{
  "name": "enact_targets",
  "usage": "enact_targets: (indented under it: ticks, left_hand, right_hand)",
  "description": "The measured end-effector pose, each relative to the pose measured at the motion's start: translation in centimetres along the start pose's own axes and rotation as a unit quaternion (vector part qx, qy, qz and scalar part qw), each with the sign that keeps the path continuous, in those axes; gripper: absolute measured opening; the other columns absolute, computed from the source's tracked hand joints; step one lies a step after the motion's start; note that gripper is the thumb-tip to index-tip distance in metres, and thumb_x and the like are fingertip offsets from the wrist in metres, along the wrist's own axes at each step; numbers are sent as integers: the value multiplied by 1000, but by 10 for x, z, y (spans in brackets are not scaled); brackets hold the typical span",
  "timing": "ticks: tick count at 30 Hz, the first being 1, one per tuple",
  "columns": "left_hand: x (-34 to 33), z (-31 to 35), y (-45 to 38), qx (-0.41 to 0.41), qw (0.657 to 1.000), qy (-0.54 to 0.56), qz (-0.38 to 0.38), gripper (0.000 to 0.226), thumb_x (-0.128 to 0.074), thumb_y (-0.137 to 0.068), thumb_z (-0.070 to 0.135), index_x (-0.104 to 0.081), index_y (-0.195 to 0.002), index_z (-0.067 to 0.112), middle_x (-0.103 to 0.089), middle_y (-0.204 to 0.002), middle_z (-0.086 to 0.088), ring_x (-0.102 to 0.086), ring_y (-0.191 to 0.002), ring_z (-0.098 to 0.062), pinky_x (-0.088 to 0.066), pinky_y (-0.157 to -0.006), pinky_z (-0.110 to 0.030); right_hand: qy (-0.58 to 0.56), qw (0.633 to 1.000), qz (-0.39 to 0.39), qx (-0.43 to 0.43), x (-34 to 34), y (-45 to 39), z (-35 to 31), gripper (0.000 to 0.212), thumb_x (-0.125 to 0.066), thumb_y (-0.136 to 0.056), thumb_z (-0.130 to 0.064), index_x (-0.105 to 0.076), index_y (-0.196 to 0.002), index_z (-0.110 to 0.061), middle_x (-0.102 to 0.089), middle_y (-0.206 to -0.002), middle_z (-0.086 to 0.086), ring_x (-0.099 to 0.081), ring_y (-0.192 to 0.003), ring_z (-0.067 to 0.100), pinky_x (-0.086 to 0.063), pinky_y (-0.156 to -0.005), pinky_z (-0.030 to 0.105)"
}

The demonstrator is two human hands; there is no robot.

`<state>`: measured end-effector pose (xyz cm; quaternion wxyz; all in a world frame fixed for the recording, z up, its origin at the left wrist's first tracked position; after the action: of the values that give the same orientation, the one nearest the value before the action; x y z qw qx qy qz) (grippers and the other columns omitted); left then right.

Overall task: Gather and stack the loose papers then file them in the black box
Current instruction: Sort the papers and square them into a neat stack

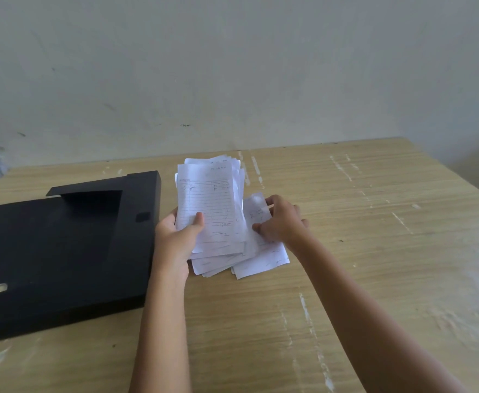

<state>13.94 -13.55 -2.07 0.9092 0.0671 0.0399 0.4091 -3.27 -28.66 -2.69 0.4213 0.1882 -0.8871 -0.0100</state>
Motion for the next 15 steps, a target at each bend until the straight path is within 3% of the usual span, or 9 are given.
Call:
enact_targets:
  ticks: [2,4,6,8,12,15]
  left_hand:
    - [-7,2,1,-13,1000,9,-17,13,-73,-93,16,-74,-106,18,-79,-99,-1,-76,-97,-25,-62,-82,-42]
    - [-20,7,6,-43,998,23,-45,15,-73,-93,17,-73,-108,18,-79,-101,-3,-75,-100,-27,-62,-82,-43]
    - [-36,16,15,-78,993,48,-72,18,-72,-94,15,-71,-112,15,-78,-105,-4,-74,-101,-26,-60,-82,-39]
    - [-50,24,26,-112,987,75,-84,22,-70,-95,12,-67,-117,14,-77,-109,-4,-73,-103,-22,-59,-82,-33]
    - [-65,38,46,-216,975,16,-59,32,-62,-99,12,-50,-122,29,-65,-121,2,-65,-106,-3,-52,-83,-16]
    - [-76,42,56,-238,967,11,-93,34,-52,-104,9,-32,-124,27,-57,-123,3,-60,-103,9,-49,-81,-8]
  right_hand:
    - [-70,997,3,9,6,2,0,50,-76,-78,-27,-57,-124,-25,-70,-106,-5,-55,-114,20,-39,-96,40]
    - [-208,977,-7,38,13,7,-3,27,-69,-75,-18,-69,-102,-18,-73,-88,-1,-67,-86,20,-54,-84,42]
    - [-294,951,-29,90,23,18,-7,20,-55,-76,-12,-69,-87,-3,-67,-77,7,-61,-71,21,-49,-67,39]
    - [-374,918,-48,123,35,30,-6,19,-50,-85,-7,-63,-89,7,-61,-79,13,-57,-73,24,-45,-64,39]
    - [-466,866,-82,165,55,51,-2,27,-39,-103,-4,-65,-110,-8,-72,-93,4,-69,-83,15,-56,-68,27]
    - [-464,864,-100,168,59,60,0,41,-29,-106,-30,-70,-105,-31,-72,-92,-11,-68,-83,6,-52,-72,29]
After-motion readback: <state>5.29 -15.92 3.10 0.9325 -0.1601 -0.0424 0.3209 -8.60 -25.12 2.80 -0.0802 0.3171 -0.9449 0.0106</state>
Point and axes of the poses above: each hand's wrist, its own y-axis away from the middle knuckle, its own x-axis out of the back of the hand, z = x × y, the point moved 6 cm from there along -y, towards the middle knuckle
